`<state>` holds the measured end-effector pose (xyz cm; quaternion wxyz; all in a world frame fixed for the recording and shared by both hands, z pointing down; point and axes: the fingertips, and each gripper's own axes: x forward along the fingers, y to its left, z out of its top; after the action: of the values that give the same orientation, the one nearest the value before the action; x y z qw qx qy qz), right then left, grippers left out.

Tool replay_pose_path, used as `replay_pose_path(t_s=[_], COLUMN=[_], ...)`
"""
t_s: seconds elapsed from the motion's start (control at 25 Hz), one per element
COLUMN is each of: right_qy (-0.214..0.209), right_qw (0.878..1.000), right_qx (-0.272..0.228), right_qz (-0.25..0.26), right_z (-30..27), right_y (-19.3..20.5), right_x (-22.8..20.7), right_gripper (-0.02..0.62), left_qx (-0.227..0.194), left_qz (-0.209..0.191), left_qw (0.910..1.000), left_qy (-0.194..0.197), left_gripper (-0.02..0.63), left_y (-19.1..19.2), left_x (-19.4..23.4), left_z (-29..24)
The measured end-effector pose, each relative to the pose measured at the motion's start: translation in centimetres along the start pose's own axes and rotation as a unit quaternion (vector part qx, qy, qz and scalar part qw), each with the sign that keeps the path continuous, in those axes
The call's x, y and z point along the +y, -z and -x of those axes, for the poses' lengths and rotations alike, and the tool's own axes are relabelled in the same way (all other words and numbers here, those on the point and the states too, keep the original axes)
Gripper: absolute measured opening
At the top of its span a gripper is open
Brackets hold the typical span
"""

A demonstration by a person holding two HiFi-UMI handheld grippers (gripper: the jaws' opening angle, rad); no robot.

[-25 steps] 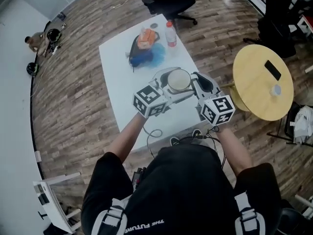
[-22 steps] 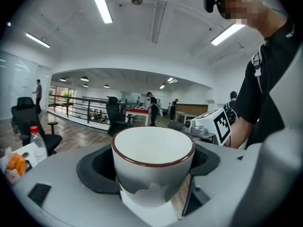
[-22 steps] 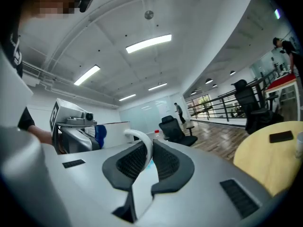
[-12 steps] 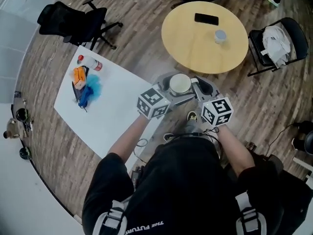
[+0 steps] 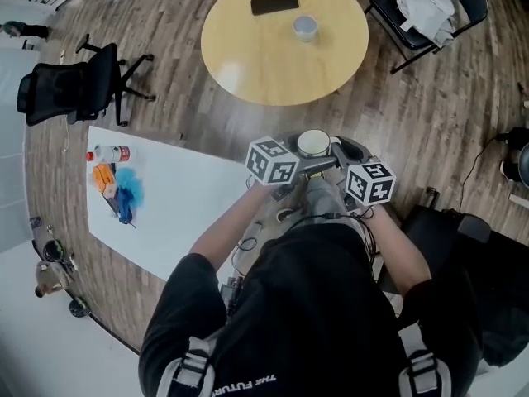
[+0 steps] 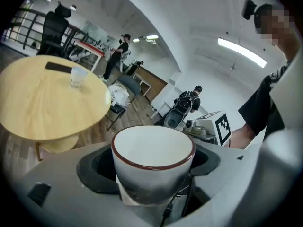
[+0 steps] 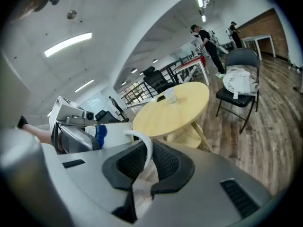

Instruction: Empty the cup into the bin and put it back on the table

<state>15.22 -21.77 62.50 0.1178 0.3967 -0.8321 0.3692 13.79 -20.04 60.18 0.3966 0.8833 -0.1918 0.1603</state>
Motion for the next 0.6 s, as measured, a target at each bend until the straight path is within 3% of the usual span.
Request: replay_pose_path(t_s=[0.24, 0.6], right_qy=[0.033, 0.033], right_qw=[0.993, 0.990], right_qx=[0.035, 0.070], right_qz=[-0.106, -0.118], right_z=[1.1, -0.2], right_y=[4.8, 6.4], right_x=[-5.0, -6.3], right_gripper=[0.048, 0.048], left_qx=[0.062, 0.086], left_qz=[0.061, 0.106], left_qw=[0.9956, 0.9899], left_qy=[0.035, 0.041], left_gripper=[0.414, 0.414], left_y=[3.7, 5.1], left_x=[0.6, 2.3], left_z=[-5.2, -6.4])
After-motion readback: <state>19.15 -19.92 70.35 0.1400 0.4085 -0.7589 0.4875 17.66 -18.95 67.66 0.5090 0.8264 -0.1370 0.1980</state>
